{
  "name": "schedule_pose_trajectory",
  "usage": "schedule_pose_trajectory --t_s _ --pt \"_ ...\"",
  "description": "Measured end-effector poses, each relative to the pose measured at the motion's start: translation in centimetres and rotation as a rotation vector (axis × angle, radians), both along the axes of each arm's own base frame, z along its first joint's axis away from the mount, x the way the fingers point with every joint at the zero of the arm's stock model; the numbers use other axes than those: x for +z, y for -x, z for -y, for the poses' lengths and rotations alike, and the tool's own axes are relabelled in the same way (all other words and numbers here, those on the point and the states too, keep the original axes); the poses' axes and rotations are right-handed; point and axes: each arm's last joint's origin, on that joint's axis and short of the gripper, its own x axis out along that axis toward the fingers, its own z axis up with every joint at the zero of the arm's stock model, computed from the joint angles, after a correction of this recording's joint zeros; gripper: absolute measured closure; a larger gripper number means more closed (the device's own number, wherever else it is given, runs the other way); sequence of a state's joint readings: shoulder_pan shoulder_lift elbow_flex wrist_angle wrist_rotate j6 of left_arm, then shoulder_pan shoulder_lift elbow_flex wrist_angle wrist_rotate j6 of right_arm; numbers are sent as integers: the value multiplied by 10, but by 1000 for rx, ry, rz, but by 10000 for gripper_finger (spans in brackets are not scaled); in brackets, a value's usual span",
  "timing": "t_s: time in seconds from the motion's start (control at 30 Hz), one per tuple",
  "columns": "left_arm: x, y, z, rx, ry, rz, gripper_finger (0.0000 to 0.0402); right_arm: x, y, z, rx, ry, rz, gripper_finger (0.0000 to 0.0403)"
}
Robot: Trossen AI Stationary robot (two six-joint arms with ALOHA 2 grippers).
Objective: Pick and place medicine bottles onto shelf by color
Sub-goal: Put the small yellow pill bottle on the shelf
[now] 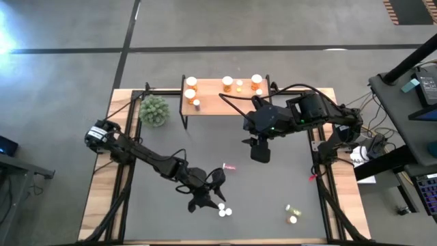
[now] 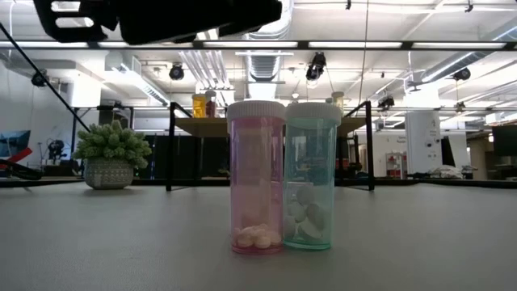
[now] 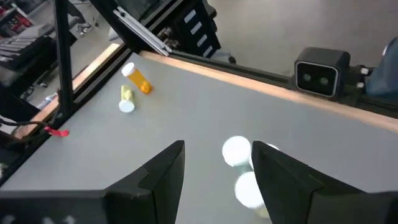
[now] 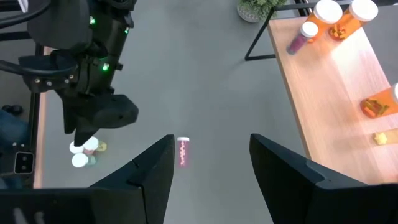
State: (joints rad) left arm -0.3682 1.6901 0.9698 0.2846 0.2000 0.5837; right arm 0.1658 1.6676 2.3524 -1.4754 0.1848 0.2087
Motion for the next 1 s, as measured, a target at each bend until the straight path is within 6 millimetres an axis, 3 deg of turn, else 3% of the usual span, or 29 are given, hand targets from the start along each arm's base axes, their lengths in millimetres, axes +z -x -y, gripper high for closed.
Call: schedule_pose_trajectory --t_s 0.27,0.6,1.0 --pt "-2 2 2 -10 2 -7 227 0 0 0 -1 0 0 204" --pt "-9 5 0 21 45 -67 163 0 0 0 -1 0 0 204" --pt "-37 -5 4 26 22 -122 162 0 0 0 -1 0 0 204"
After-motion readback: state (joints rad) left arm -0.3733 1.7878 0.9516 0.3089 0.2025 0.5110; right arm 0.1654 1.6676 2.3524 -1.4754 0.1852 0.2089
